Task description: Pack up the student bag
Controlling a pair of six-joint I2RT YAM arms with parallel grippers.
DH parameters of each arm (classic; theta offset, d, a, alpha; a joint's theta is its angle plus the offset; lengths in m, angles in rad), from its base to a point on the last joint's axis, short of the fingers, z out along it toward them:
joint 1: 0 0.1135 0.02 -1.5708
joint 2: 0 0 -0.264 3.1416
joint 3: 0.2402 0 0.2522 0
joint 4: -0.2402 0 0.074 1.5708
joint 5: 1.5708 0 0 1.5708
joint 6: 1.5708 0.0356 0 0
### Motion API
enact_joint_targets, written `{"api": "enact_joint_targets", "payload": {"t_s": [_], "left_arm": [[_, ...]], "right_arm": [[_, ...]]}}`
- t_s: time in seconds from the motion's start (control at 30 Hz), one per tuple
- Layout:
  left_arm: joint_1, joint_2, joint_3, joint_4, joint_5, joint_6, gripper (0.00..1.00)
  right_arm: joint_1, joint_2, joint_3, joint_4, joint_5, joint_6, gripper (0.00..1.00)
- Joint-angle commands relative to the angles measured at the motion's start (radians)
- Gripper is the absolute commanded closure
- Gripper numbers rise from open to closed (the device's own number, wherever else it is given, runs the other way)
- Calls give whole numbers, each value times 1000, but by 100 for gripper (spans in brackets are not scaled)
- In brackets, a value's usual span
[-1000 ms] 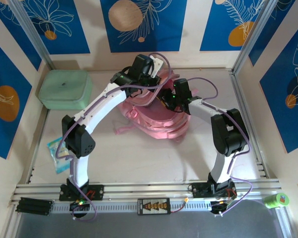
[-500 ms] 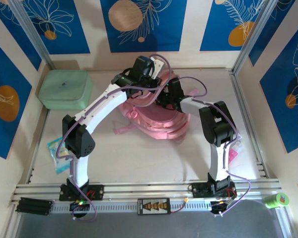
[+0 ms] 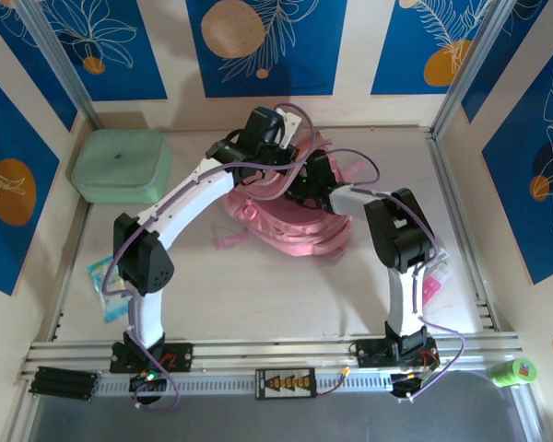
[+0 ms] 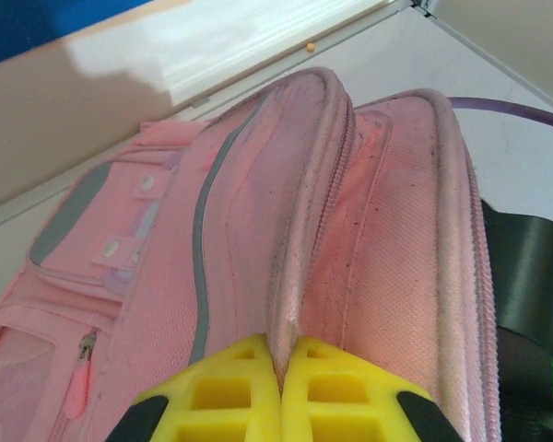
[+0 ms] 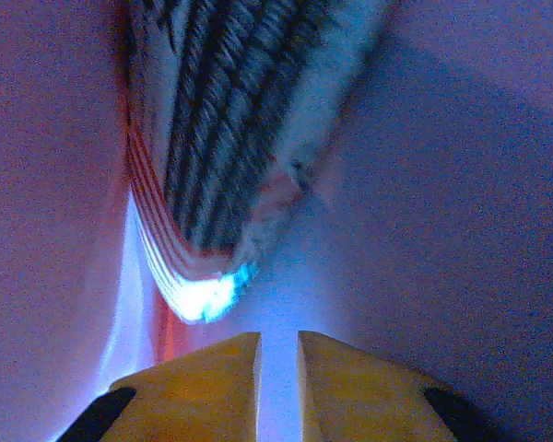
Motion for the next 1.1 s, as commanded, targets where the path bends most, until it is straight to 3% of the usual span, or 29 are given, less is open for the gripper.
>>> {"api": "enact_joint_targets", "payload": {"t_s": [0.0,0.1,0.27,0.37,0.53,0.63,0.73,0.87,1.07], "left_arm": [[11,-69,-15,111,33,-23,100],[13,-61,-35,118,75,-17,100],[11,-38,-66,117,161,-18,100],[11,-27,-94,124,208,-26,100],[20,-23,-132,97,302,-15,65],[40,-50,-182,91,328,-44,45],[76,-110,-281,128,336,-102,31],[149,-211,-467,213,297,-222,21],[281,-302,-724,349,322,-477,24]], "right_arm": [[-56,-165,-113,18,-16,-13,79],[-117,-275,-243,83,-53,-45,77],[-221,-460,-373,-70,-32,-108,74],[-277,-570,-419,-201,29,-145,63],[-333,-737,-452,-365,161,-214,38],[-372,-796,-474,-386,163,-230,28],[-381,-816,-463,-421,157,-266,18],[-370,-792,-441,-449,137,-294,10],[-298,-761,-415,-462,159,-309,5]]}}
